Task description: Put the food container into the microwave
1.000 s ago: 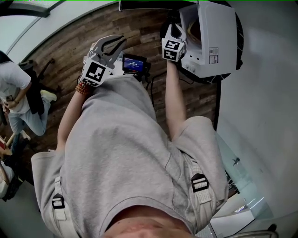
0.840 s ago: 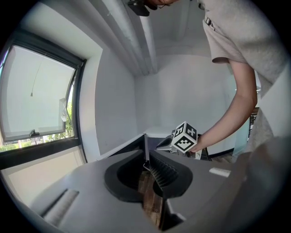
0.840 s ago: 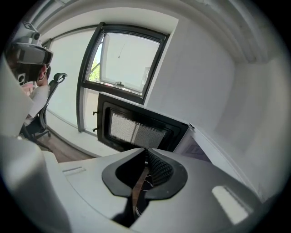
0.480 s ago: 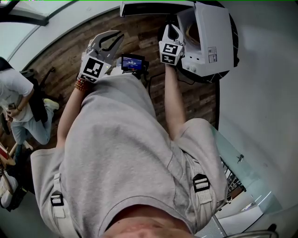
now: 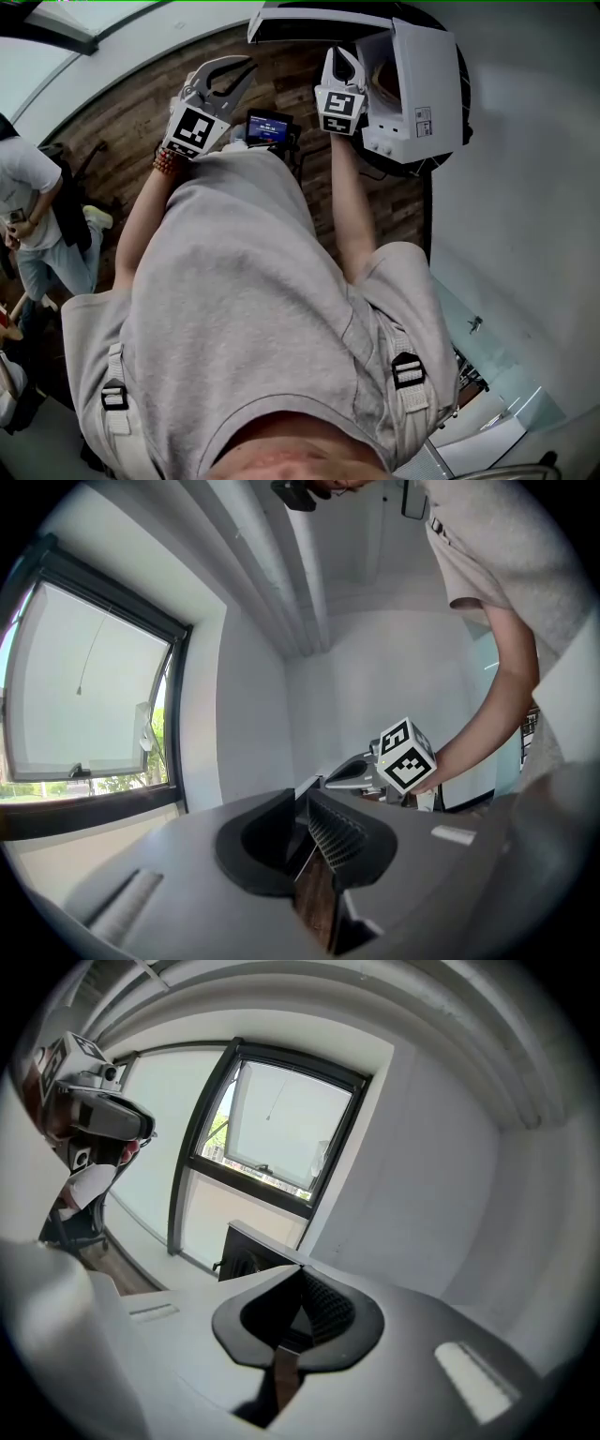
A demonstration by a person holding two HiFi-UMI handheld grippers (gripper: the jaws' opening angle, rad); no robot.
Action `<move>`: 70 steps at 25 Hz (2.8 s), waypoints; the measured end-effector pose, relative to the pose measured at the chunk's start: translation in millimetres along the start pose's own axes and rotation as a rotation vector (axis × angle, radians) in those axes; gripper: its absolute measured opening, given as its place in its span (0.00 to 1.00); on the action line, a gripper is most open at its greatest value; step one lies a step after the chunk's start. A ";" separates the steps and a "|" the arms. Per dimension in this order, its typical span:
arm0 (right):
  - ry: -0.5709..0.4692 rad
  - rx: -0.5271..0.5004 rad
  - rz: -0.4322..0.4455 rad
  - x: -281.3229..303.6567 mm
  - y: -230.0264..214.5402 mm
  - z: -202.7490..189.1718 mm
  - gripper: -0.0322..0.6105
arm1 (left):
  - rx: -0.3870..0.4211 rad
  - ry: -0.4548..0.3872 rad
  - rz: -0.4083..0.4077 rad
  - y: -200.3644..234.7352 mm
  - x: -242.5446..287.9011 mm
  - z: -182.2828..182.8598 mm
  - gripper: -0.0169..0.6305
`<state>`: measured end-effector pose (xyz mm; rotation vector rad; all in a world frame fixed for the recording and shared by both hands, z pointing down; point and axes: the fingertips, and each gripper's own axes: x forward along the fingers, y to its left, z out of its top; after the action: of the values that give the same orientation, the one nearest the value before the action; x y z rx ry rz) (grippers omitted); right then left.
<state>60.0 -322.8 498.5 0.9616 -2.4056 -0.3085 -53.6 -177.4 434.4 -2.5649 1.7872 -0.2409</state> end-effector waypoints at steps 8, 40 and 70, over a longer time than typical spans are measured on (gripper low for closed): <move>-0.074 -0.030 0.015 -2.9 7.4 33.1 0.07 | 0.011 -0.023 0.004 9.8 4.0 4.1 0.09; -0.445 -0.065 0.256 -70.0 66.5 161.7 0.07 | 0.024 -0.155 0.052 17.0 -8.5 38.3 0.07; -0.419 -0.052 0.392 -55.4 150.2 167.1 0.07 | 0.005 -0.104 0.267 64.1 -73.9 19.3 0.03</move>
<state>-84.0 -173.6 396.1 0.4104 -2.8768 -0.4580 -135.9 -132.5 400.4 -2.2540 2.0550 -0.1055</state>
